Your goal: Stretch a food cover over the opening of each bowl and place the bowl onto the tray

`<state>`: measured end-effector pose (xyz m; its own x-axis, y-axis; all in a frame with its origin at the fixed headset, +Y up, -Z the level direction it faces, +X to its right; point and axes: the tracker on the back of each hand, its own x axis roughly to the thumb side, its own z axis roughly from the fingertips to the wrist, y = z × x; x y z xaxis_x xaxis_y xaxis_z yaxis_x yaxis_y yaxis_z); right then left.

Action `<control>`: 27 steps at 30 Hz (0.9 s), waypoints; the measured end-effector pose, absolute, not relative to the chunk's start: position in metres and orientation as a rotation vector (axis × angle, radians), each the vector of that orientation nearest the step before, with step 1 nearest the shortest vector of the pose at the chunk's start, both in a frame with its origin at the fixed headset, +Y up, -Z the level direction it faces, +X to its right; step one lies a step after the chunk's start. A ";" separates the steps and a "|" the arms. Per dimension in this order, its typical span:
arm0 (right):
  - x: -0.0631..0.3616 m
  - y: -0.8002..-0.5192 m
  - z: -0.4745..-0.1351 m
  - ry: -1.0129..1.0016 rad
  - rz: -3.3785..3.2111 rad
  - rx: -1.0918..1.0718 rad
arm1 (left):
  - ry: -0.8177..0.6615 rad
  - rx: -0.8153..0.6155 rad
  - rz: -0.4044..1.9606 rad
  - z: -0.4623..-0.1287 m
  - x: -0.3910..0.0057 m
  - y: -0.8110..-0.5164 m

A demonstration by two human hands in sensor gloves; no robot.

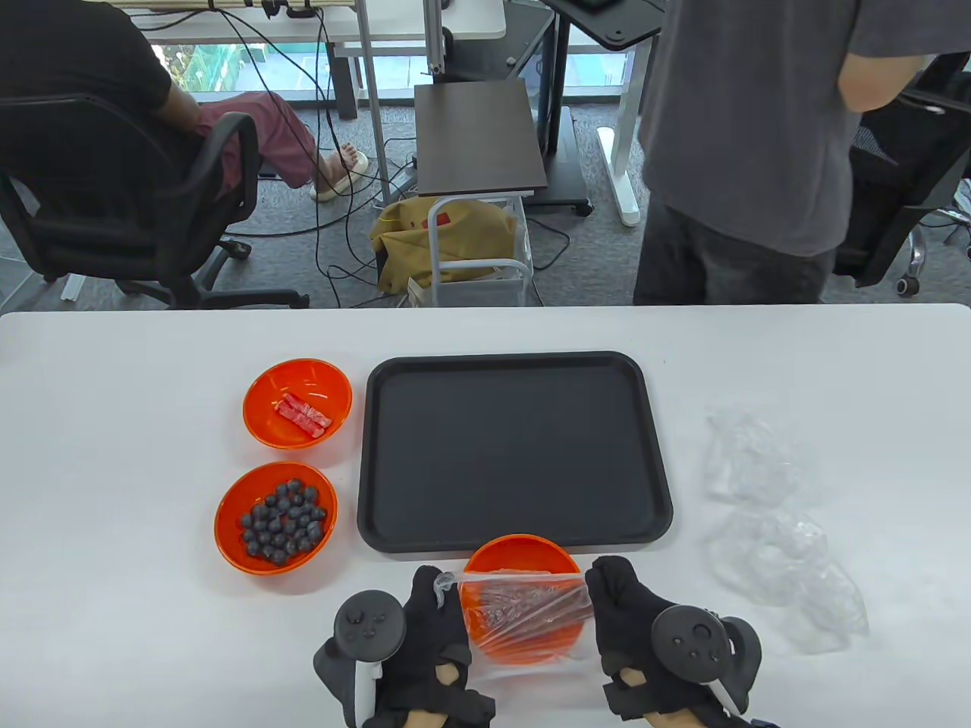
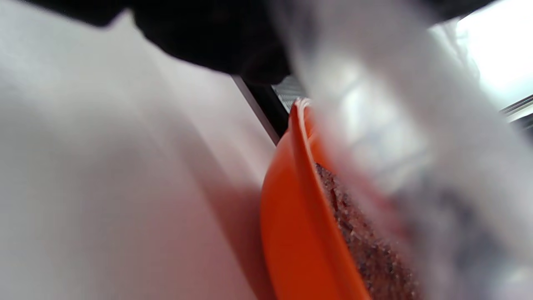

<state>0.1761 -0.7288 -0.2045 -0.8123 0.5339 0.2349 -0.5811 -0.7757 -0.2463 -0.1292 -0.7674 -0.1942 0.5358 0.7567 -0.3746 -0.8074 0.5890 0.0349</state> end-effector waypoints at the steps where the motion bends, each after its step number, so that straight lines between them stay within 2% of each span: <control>1: 0.176 -0.730 -0.204 -0.416 2.516 0.202 | 0.373 -0.159 0.942 -0.194 -0.129 -0.769; 18: 0.175 -0.752 -0.216 -0.393 2.654 0.235 | 0.344 -0.186 0.879 -0.191 -0.122 -0.785; 27: 0.177 -0.755 -0.227 -0.350 2.646 0.244 | 0.349 -0.204 0.901 -0.195 -0.123 -0.790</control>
<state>0.1767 -0.7545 -0.2266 -0.8799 0.4166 0.2284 -0.4616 -0.8633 -0.2040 -0.1227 -0.7901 -0.1945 0.5698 0.7288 -0.3796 -0.7944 0.6068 -0.0273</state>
